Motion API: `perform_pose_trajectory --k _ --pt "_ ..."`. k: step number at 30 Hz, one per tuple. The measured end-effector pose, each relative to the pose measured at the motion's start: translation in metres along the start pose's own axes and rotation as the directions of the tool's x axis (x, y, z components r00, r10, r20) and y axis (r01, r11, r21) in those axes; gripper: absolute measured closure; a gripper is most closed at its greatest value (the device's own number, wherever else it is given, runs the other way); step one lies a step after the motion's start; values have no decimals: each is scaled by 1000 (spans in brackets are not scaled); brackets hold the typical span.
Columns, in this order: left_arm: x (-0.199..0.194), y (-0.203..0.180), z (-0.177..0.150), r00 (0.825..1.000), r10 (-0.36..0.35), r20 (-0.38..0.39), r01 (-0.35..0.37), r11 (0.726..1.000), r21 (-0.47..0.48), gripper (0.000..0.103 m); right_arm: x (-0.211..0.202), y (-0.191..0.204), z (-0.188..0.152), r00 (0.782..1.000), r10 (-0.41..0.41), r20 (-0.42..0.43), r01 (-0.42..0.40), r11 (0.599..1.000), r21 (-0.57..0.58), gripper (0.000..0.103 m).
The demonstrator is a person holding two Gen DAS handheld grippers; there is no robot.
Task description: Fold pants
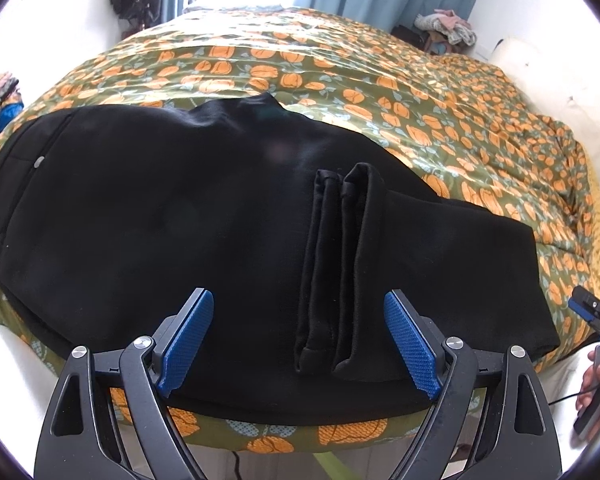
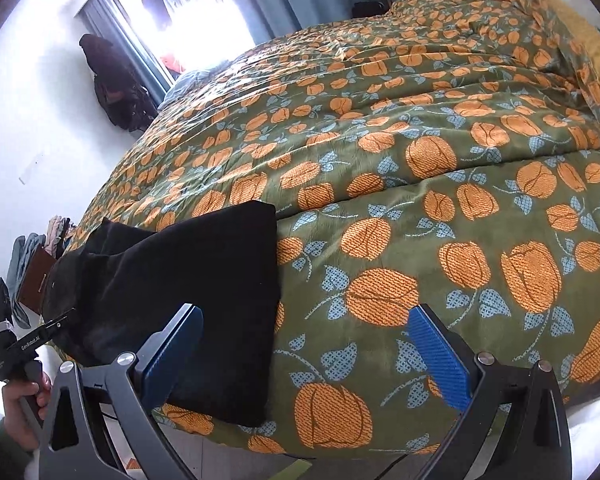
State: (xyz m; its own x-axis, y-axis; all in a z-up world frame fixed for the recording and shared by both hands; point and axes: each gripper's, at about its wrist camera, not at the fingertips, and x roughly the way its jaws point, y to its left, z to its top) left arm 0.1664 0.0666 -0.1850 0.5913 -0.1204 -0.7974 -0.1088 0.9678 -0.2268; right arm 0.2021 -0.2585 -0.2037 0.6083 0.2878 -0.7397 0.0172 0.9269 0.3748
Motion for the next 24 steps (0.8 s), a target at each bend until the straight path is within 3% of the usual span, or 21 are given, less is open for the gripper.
perform_pose_trajectory --k 6,9,12,17,19,21,23,24 --pt "-4 7 6 1000 -2 -5 2 1000 -27 15 2 5 0 1000 6 -9 -6 1000 -22 1" --pt "-21 29 22 998 -48 30 50 994 -92 15 4 8 -1 1000 9 -14 -10 999 -32 1" --pt "-39 71 54 996 -46 72 55 991 -122 15 3 7 -1 1000 7 -11 -7 1000 -29 1" --pt "-53 169 122 999 31 44 -25 990 -140 15 2 0 -1 1000 9 -13 -9 1000 2 1" --pt "-51 204 133 999 30 13 -27 978 -207 15 1 -1 0 1000 9 -8 -9 1000 11 1" --pt "-43 233 135 1000 -23 -17 17 959 -284 15 1 -1 0 1000 5 -8 -5 1000 13 1" --pt "-30 241 132 998 -42 -54 25 959 -281 15 3 0 -1 1000 -2 -13 2 1000 9 1" --pt "-20 240 129 996 -17 -90 -6 969 -248 15 4 1 -1 1000 -5 -16 5 1000 4 1"
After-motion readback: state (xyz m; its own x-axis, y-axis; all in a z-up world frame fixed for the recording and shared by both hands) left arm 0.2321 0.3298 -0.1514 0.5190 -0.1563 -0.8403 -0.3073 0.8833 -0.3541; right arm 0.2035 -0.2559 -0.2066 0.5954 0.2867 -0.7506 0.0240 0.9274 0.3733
